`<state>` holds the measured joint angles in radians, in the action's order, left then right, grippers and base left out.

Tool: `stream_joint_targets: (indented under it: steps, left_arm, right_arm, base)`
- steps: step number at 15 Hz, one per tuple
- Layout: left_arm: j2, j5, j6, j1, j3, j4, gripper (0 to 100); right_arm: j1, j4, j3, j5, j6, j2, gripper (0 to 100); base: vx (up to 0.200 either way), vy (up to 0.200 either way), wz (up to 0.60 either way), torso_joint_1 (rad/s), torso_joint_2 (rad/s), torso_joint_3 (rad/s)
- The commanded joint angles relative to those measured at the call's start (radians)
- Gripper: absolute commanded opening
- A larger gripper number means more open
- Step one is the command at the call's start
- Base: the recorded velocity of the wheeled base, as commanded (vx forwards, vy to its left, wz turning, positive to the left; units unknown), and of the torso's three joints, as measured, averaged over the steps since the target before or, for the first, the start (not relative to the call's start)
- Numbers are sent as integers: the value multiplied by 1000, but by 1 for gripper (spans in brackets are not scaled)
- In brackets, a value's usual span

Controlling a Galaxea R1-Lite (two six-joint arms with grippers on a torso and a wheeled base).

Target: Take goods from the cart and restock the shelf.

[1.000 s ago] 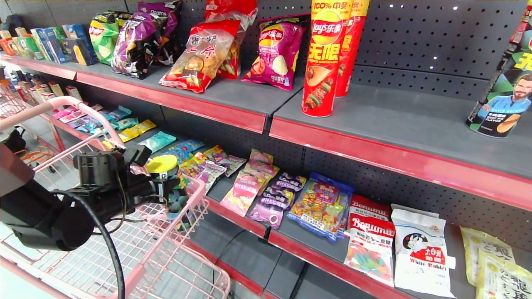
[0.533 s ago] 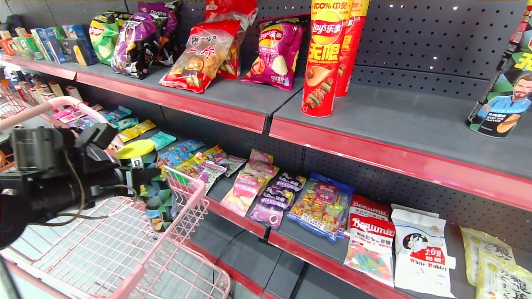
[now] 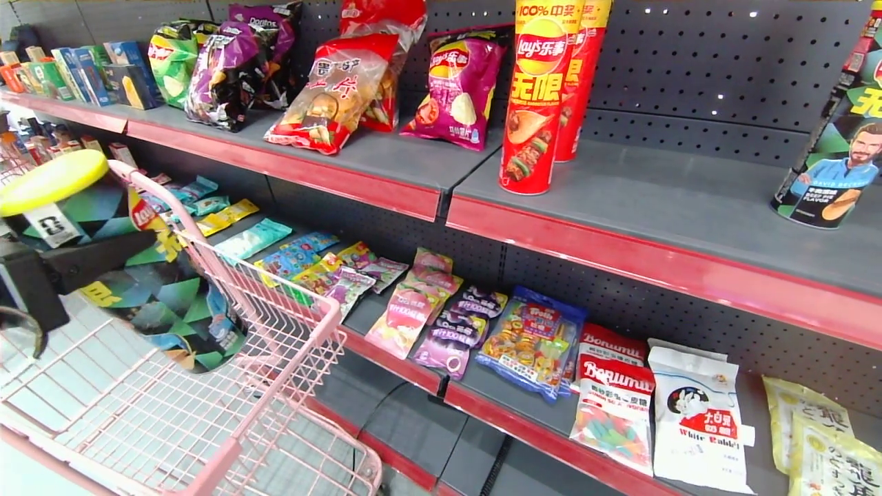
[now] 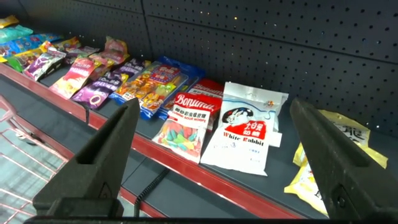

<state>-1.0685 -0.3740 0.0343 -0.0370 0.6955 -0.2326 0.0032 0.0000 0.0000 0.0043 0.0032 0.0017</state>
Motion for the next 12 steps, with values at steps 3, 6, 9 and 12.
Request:
stream_joint_targets:
  steps: [3,6,9,12]
  left_arm:
    - [188,52,-5,-1,-56,4,0]
    - [283,83,-28,-1,-165,2,0]
    - [328,142,-39,-1,-222,4,0]
    - [337,187,-48,-3,-232,4,0]
  right_arm:
    - [0,-2,0,0,0,0,100]
    - [-2,0,0,0,0,0,100]
    - [-2,0,0,0,0,0,100]
    - [0,-2,0,0,0,0,100]
  base:
    - [0,0,0,0,0,0]
    - [0,0,0,92,-326,-220]
    - [0,0,0,159,-496,-326]
    - [0,0,0,189,-535,-344]
